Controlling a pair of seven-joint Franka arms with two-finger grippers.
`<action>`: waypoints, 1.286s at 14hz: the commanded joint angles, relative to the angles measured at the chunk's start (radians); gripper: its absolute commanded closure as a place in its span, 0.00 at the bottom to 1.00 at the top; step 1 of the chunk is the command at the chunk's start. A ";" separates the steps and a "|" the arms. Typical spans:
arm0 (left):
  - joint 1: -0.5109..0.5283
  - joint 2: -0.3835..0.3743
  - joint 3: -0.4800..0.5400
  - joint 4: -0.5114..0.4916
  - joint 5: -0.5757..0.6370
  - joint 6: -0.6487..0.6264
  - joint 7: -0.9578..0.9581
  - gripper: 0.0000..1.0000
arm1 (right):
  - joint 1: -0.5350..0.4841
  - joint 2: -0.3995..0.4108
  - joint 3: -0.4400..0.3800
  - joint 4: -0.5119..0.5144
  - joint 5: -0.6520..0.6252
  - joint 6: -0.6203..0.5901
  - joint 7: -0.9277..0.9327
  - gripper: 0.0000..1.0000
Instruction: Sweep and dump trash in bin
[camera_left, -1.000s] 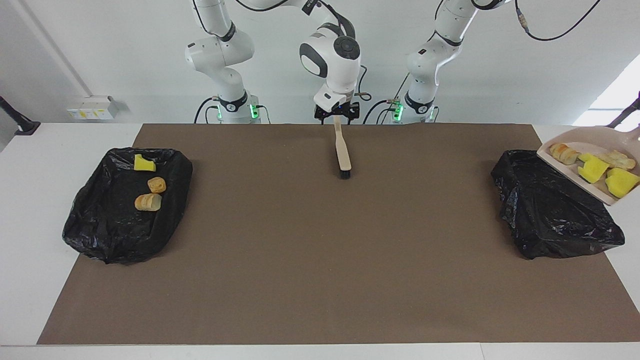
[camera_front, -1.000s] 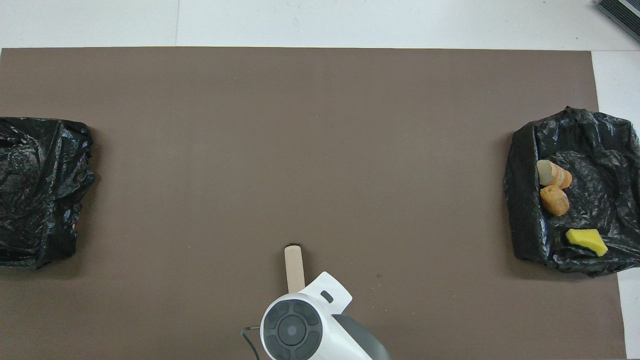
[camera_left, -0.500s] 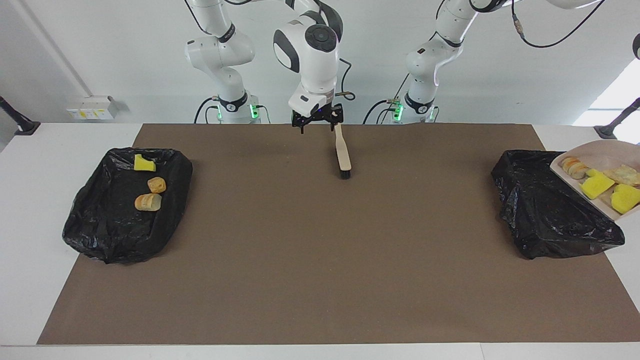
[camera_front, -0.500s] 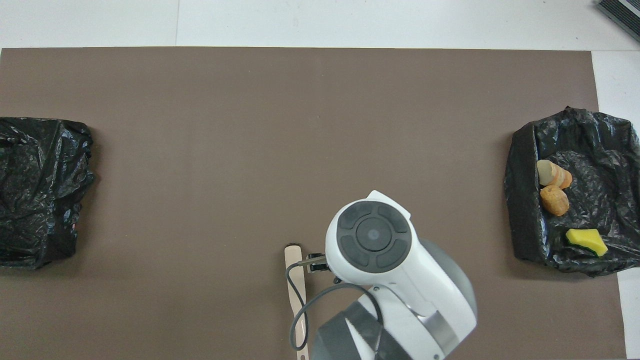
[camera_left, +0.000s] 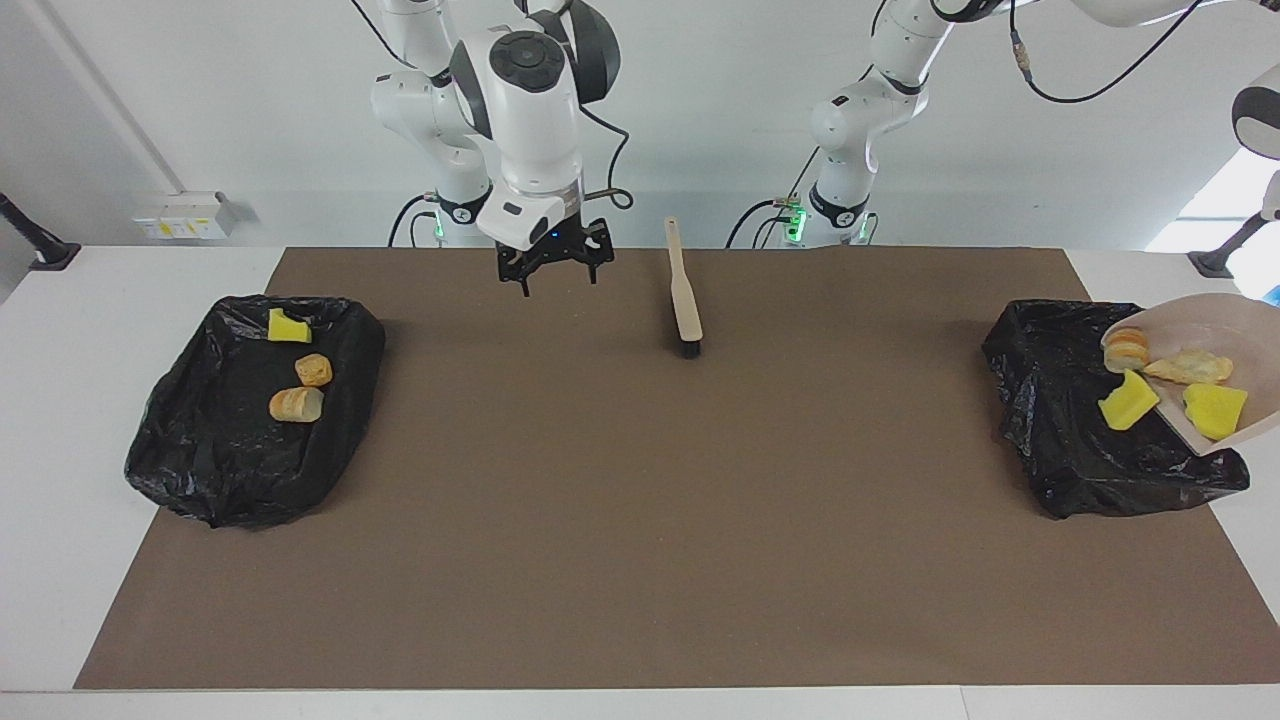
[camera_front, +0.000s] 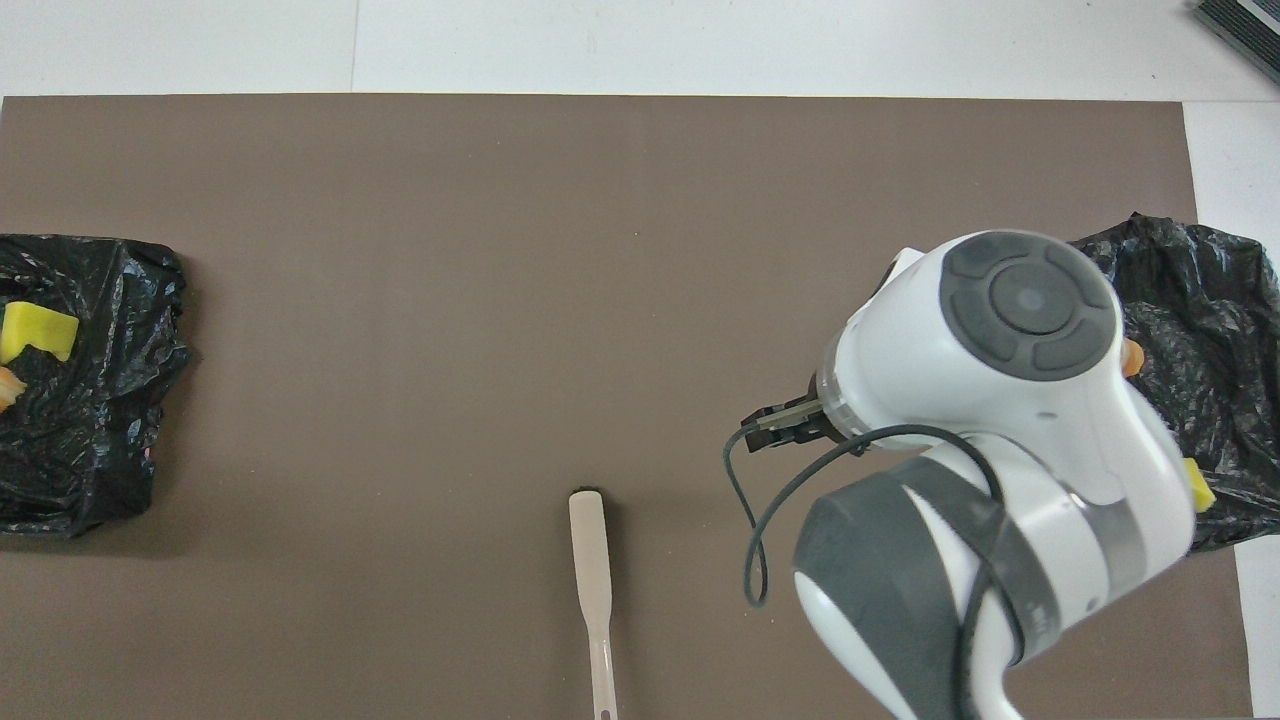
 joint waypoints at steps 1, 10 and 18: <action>-0.005 -0.032 0.011 -0.037 0.021 0.018 0.007 1.00 | -0.069 0.004 0.007 0.036 -0.025 -0.046 -0.111 0.00; 0.005 -0.069 0.011 -0.134 0.209 0.155 0.010 1.00 | 0.073 -0.008 -0.365 0.131 -0.050 -0.046 -0.180 0.00; -0.127 -0.072 0.011 -0.162 0.443 0.173 0.003 1.00 | 0.104 -0.090 -0.516 0.132 -0.024 -0.134 -0.171 0.00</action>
